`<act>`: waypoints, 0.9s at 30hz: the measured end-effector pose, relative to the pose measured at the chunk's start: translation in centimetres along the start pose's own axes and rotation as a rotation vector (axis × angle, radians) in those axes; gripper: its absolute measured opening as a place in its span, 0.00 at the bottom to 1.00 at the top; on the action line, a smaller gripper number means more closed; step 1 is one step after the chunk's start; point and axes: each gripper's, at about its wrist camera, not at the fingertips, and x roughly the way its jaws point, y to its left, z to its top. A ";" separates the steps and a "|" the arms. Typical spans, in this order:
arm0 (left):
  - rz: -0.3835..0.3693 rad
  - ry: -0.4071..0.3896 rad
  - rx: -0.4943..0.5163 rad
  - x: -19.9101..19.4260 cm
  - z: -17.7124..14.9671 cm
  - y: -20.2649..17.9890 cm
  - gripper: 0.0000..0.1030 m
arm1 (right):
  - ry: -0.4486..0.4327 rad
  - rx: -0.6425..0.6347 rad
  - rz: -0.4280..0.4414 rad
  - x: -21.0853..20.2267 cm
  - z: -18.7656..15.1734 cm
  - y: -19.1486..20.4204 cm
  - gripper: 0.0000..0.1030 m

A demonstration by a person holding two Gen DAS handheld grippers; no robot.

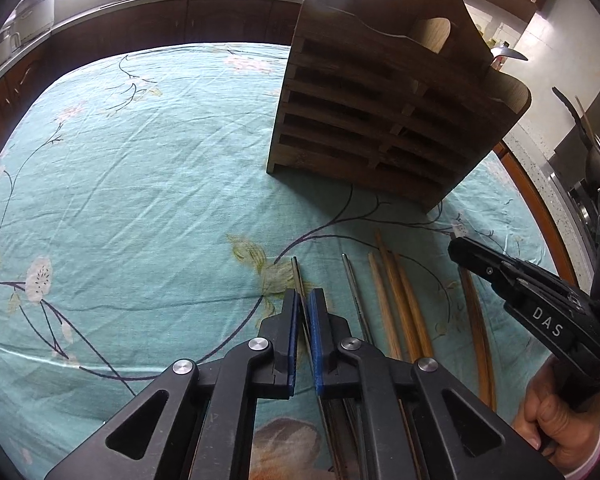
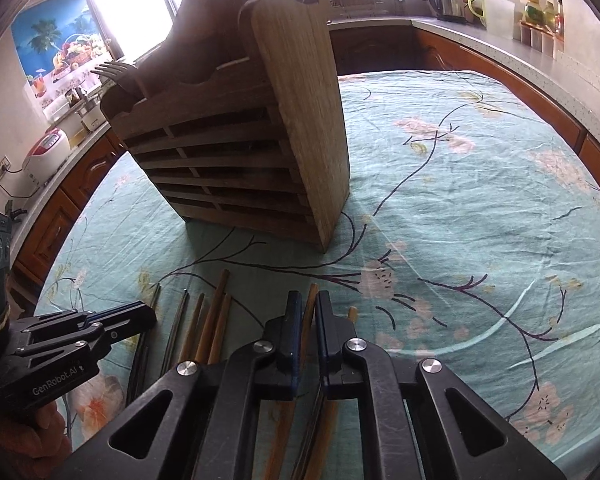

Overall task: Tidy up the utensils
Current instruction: 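Lift the chopsticks and carry them above the wooden holder with both grippers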

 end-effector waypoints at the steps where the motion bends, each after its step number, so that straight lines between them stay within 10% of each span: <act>1: -0.001 -0.006 -0.003 -0.5 -0.2 0.1 0.03 | -0.011 0.000 0.012 -0.6 0.1 0.1 0.06; 27: -0.140 -0.364 -0.013 -21.8 -6.5 1.3 0.03 | -0.333 -0.066 0.147 -16.8 0.6 5.0 0.05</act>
